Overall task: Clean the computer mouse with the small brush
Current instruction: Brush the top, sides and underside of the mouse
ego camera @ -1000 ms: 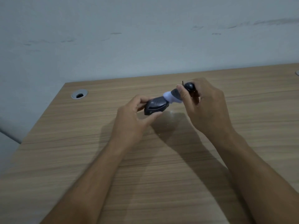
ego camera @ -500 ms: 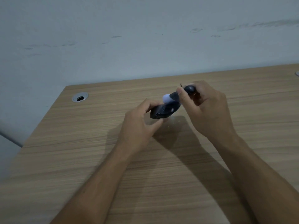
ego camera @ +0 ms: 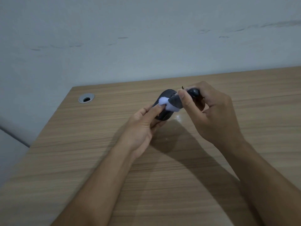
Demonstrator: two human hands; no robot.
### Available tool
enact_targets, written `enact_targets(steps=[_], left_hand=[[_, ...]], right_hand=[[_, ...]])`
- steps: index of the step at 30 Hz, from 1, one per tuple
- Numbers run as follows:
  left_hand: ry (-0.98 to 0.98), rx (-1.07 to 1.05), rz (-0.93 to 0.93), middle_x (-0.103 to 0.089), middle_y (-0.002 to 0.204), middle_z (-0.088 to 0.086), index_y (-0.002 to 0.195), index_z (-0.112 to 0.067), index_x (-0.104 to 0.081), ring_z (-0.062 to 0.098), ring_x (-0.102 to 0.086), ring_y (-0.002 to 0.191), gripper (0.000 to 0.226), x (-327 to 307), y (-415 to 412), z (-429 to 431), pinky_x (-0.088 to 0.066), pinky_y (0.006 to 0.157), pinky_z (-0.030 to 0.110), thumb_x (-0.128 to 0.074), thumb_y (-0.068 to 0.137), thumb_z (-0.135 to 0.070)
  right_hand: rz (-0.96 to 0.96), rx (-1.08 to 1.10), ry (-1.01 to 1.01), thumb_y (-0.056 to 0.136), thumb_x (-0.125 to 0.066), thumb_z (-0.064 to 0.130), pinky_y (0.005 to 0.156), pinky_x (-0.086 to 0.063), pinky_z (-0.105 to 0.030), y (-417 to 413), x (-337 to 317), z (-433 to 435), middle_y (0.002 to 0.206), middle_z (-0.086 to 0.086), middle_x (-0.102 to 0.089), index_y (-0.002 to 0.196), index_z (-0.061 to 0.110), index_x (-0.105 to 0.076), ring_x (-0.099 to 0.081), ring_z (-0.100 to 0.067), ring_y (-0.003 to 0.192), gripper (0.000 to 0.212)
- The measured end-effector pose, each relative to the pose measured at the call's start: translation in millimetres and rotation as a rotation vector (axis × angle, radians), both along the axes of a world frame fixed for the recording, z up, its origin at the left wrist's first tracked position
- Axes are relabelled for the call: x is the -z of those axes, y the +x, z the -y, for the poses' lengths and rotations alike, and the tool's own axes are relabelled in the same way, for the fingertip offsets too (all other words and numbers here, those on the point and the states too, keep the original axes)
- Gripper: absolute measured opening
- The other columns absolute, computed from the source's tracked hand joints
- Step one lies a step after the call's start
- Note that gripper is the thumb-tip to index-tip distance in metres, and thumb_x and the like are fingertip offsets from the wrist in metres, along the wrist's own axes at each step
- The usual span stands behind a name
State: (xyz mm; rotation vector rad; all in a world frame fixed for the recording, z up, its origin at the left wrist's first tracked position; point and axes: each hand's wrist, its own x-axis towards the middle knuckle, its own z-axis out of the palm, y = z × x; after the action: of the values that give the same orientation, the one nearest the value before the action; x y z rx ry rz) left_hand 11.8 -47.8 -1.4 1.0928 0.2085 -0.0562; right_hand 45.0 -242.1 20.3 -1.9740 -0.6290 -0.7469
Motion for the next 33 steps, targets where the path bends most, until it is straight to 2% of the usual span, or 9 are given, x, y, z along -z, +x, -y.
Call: enact_targets(steps=[2,6,12,15,18,21,27,30,33], left_hand=[[-0.079,0.030,-0.050,-0.085,0.117,0.009,0.141,-0.002,-0.071,0.018,-0.081,0.107,0.039,-2.1,-1.1,0.8,-0.060,0.107,0.034,-0.071,0.107,-0.021],[-0.213,0.050,-0.082,-0.087,0.119,0.011,0.124,-0.011,-0.077,0.018,-0.086,0.107,0.022,-3.8,-1.3,5.0,-0.066,0.097,0.032,-0.066,0.110,-0.025],[-0.275,0.028,-0.112,-0.088,0.107,0.008,0.131,-0.009,-0.072,0.017,-0.087,0.096,0.030,-6.7,-3.1,-1.0,-0.070,0.089,0.031,-0.073,0.107,-0.028],[-0.275,0.032,-0.154,-0.087,0.108,0.009,0.139,-0.011,-0.070,0.015,-0.086,0.094,0.038,-4.8,-2.4,0.9,-0.068,0.082,0.025,-0.074,0.106,-0.029],[-0.265,0.009,-0.164,-0.080,0.101,0.011,0.124,-0.011,-0.075,0.014,-0.075,0.083,0.026,-4.6,-1.9,2.9,-0.065,0.075,0.023,-0.074,0.105,-0.028],[-0.247,-0.002,-0.137,-0.079,0.099,0.008,0.119,-0.010,-0.079,0.013,-0.071,0.083,0.025,-4.2,-1.4,0.6,-0.063,0.080,0.023,-0.076,0.104,-0.029],[-0.258,0.017,-0.117,-0.083,0.111,0.009,0.133,-0.009,-0.076,0.014,-0.079,0.093,0.036,-2.4,-1.0,1.0,-0.067,0.083,0.024,-0.078,0.102,-0.026],[-0.292,0.012,-0.107,-0.081,0.125,0.016,0.143,-0.006,-0.070,0.020,-0.081,0.103,0.048,-4.6,-3.6,0.5,-0.069,0.088,0.028,-0.080,0.098,-0.019],[-0.311,-0.025,-0.104,-0.081,0.120,0.016,0.133,-0.005,-0.075,0.021,-0.080,0.100,0.034,-6.1,-1.3,-2.3,-0.069,0.097,0.033,-0.077,0.101,-0.017]], right_hand=[[0.019,0.071,0.006,0.109,-0.068,0.027,0.063,-0.039,-0.014,4.6,0.6,3.2,0.082,-0.001,-0.068,0.102,0.006,-0.076,-0.057,-0.008,0.066,0.023],[0.008,0.097,0.037,0.108,-0.069,0.030,0.063,-0.045,-0.026,4.4,2.0,3.6,0.085,-0.003,-0.070,0.108,0.010,-0.076,-0.061,-0.019,0.068,0.021],[0.011,-0.006,-0.060,0.107,-0.071,0.023,0.066,-0.038,-0.011,2.9,-0.1,2.5,0.083,0.011,-0.064,0.103,0.009,-0.076,-0.056,0.000,0.068,0.016],[0.022,0.093,-0.027,0.108,-0.070,0.027,0.066,-0.040,-0.015,6.8,2.2,3.2,0.088,0.001,-0.069,0.106,0.010,-0.077,-0.058,-0.013,0.070,0.019],[0.031,-0.029,-0.032,0.107,-0.071,0.027,0.068,-0.037,-0.010,-0.2,-1.5,-1.5,0.089,0.009,-0.063,0.109,0.009,-0.078,-0.055,0.000,0.071,0.019],[0.041,-0.145,-0.112,0.105,-0.073,0.019,0.069,-0.036,-0.008,-2.9,-0.3,-3.4,0.085,0.008,-0.060,0.100,0.004,-0.076,-0.052,0.007,0.069,0.015],[0.032,0.045,-0.066,0.107,-0.071,0.028,0.067,-0.035,-0.005,7.4,4.4,2.2,0.088,0.006,-0.063,0.107,0.009,-0.077,-0.050,0.008,0.069,0.020],[0.067,-0.079,-0.066,0.107,-0.072,0.024,0.063,-0.036,-0.012,-1.8,0.9,-4.0,0.088,0.005,-0.063,0.108,0.008,-0.079,-0.052,-0.003,0.066,0.017],[0.099,-0.130,-0.127,0.105,-0.073,0.020,0.064,-0.036,-0.014,-2.9,1.5,-5.2,0.084,-0.001,-0.063,0.100,0.005,-0.076,-0.052,-0.007,0.066,0.017]])
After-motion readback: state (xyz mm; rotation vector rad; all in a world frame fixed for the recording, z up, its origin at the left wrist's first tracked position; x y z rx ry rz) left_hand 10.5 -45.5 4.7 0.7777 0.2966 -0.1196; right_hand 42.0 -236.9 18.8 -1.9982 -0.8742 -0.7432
